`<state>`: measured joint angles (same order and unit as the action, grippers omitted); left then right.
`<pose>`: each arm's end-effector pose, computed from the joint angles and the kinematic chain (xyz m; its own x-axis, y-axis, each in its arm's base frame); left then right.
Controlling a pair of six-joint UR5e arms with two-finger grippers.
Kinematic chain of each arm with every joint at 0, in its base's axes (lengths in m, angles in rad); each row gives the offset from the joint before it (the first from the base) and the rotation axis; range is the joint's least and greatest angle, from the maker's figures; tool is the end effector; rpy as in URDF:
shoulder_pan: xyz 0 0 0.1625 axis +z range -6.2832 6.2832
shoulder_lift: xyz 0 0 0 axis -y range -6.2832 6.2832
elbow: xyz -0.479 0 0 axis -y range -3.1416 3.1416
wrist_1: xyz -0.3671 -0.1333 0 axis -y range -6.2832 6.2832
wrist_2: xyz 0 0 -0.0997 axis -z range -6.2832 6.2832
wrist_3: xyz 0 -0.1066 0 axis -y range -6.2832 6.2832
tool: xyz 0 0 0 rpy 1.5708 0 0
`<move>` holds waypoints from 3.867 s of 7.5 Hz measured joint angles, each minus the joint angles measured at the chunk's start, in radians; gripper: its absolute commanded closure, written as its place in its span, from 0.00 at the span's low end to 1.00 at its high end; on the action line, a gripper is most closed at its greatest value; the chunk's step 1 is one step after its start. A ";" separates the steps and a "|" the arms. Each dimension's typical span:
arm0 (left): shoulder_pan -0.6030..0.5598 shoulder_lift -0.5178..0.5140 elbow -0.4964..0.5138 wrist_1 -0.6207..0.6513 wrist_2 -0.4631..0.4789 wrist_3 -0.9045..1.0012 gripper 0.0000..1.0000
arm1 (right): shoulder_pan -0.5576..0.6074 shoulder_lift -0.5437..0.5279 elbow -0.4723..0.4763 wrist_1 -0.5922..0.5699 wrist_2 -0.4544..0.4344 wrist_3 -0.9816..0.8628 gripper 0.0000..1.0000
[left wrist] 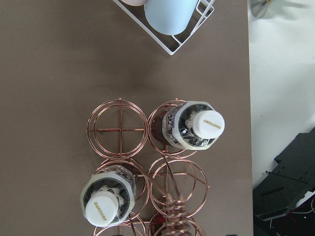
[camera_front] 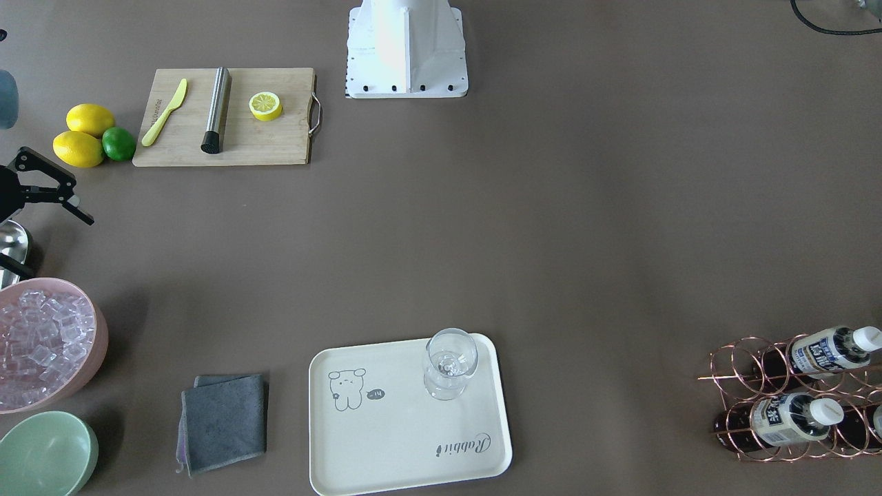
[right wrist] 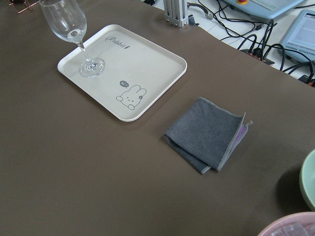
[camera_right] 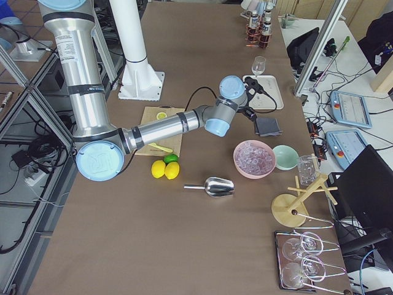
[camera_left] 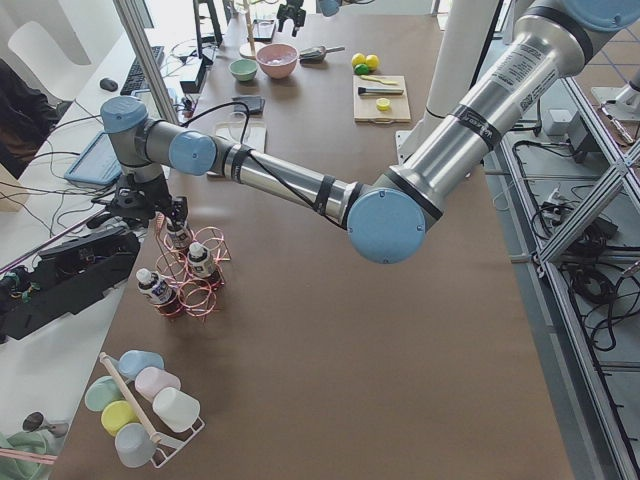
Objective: Take tea from basket to plate
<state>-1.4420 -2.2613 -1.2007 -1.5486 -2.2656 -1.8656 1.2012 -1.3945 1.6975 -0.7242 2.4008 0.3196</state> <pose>0.0348 -0.7748 0.4651 -0.0969 -0.9899 -0.1033 0.7415 -0.0025 -0.6709 -0.1444 -0.5240 0.4630 0.4129 -0.7078 0.5732 0.0189 0.6358 0.7716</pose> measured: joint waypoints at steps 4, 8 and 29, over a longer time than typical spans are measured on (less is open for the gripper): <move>0.002 0.001 -0.012 -0.015 -0.004 -0.078 1.00 | -0.018 -0.004 0.001 0.036 0.004 0.000 0.00; -0.026 0.014 -0.311 0.332 -0.091 -0.069 1.00 | -0.023 -0.012 0.002 0.054 0.004 -0.001 0.00; 0.796 -0.182 -1.084 0.610 -0.003 -0.943 1.00 | -0.115 -0.030 -0.008 0.440 -0.120 0.038 0.00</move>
<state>-0.6461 -2.4431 -2.2851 -0.9381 -2.2682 -2.8091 1.0860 -1.4245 1.6890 -0.2842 2.2807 0.3571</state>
